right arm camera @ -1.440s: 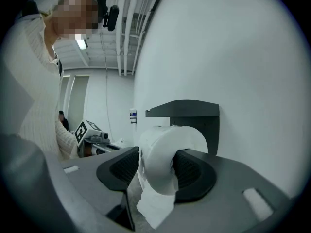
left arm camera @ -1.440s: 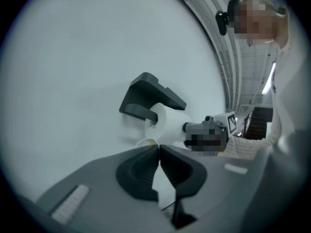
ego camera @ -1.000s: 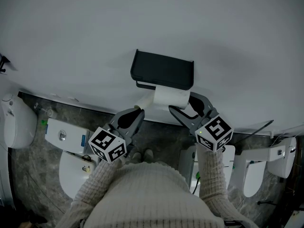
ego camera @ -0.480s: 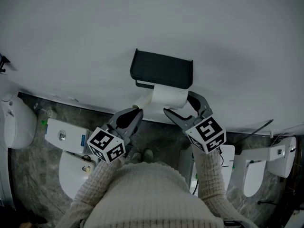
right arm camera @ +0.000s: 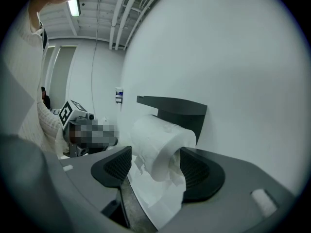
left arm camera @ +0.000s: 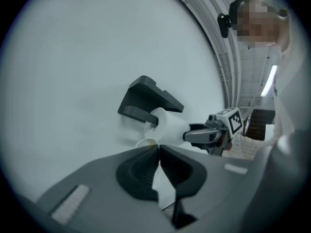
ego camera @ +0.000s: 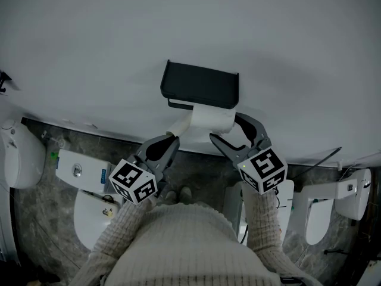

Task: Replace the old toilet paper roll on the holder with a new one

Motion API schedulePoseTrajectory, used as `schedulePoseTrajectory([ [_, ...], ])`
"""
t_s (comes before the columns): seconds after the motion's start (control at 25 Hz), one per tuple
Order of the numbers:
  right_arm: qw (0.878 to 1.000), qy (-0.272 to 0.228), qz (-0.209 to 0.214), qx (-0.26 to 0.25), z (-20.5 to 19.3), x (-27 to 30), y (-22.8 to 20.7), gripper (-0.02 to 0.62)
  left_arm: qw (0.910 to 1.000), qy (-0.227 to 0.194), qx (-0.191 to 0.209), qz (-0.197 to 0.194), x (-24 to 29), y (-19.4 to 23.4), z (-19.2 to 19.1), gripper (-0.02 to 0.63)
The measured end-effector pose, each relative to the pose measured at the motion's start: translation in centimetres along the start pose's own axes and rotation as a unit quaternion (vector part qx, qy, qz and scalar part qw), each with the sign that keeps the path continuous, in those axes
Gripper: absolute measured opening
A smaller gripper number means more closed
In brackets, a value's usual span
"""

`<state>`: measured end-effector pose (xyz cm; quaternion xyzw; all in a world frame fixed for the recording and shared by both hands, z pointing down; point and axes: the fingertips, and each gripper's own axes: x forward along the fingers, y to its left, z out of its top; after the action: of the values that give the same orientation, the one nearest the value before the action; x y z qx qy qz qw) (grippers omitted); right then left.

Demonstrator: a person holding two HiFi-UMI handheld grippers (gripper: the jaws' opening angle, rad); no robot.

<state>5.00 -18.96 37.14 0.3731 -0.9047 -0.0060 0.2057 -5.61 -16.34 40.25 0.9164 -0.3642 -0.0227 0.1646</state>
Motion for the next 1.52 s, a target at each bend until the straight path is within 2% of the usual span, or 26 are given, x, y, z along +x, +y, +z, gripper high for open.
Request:
schedulePoseTrajectory([
  [0.08,1.000,-0.004,-0.006,0.003,0.0,-0.4,-0.2,0.305,1.0000,0.000,0.001,-0.002,0.2,-0.1,0.0,0.012],
  [0.16,1.000,-0.011,-0.014,0.008,-0.1,-0.8,-0.4,0.219,1.0000,0.000,0.001,-0.003,0.3,-0.1,0.1,0.012],
  [0.28,1.000,-0.017,-0.015,0.014,-0.1,-1.0,-0.4,0.199,1.0000,-0.001,-0.002,-0.004,0.2,-0.1,0.1,0.012],
  [0.56,0.999,-0.019,-0.033,0.023,-0.4,-1.7,-1.1,0.201,1.0000,-0.004,-0.007,-0.003,0.2,0.2,0.4,0.012],
  [0.72,0.998,-0.035,-0.041,0.030,-0.1,-2.5,-1.2,0.147,0.9999,-0.005,-0.009,-0.005,0.0,0.1,0.3,0.012],
  [1.0,0.998,-0.058,-0.013,0.030,0.9,-2.0,-0.2,0.123,1.0000,-0.004,-0.006,-0.006,-0.3,-0.2,0.4,0.012],
  [1.52,0.996,-0.075,0.032,0.031,2.8,1.1,2.3,0.118,0.9996,-0.006,-0.015,0.023,-2.3,1.3,0.2,0.012],
])
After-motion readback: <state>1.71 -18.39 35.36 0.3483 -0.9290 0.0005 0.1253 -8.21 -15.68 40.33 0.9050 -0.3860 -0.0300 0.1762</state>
